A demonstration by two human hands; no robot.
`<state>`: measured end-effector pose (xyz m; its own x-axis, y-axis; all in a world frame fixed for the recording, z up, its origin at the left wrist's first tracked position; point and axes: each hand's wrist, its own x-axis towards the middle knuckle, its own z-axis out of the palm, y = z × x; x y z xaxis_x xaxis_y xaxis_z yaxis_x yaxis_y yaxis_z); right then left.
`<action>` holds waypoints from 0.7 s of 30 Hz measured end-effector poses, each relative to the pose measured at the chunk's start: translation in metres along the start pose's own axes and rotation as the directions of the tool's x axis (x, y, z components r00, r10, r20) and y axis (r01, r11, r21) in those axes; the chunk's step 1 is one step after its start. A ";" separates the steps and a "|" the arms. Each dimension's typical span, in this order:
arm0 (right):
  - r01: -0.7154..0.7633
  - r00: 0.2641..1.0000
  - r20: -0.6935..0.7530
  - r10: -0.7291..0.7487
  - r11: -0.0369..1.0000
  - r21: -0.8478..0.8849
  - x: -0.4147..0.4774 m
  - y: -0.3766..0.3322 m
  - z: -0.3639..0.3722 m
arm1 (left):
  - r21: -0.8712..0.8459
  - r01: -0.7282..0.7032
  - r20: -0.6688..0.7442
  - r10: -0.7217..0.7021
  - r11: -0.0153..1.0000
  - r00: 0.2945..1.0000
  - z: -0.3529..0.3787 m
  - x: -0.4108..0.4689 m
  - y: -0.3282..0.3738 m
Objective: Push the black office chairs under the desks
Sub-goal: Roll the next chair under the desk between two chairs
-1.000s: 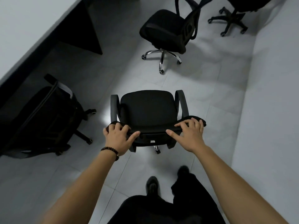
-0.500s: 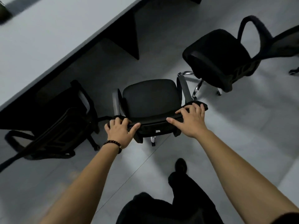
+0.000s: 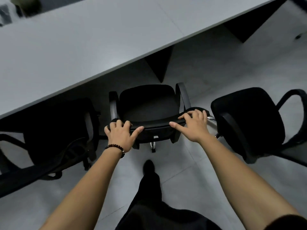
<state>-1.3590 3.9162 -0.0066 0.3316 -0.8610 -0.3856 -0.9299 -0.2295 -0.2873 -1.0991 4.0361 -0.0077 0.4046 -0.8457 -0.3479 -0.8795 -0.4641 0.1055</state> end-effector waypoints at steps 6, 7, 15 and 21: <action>0.078 0.996 0.053 -0.075 0.995 -0.056 0.125 -0.035 -0.040 | -0.021 0.113 0.011 -0.113 0.993 0.994 -0.033 0.097 -0.002; 0.093 0.994 0.059 -0.089 0.994 -0.064 0.140 -0.039 -0.045 | -0.025 0.128 0.006 -0.128 0.991 0.992 -0.036 0.107 -0.001; 0.236 0.969 0.105 -0.224 0.965 -0.113 0.226 -0.049 -0.079 | -0.045 0.258 -0.027 -0.259 0.965 0.965 -0.051 0.158 0.015; 0.358 0.929 0.155 -0.335 0.920 -0.159 0.276 -0.042 -0.106 | -0.115 0.386 -0.009 -0.390 0.915 0.921 -0.055 0.176 0.050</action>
<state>-1.2454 3.6398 -0.0086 0.6444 -0.6530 -0.3980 -0.7621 -0.5915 -0.2633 -1.0583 3.8498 -0.0120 0.7175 -0.6005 -0.3530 -0.6200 -0.7815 0.0694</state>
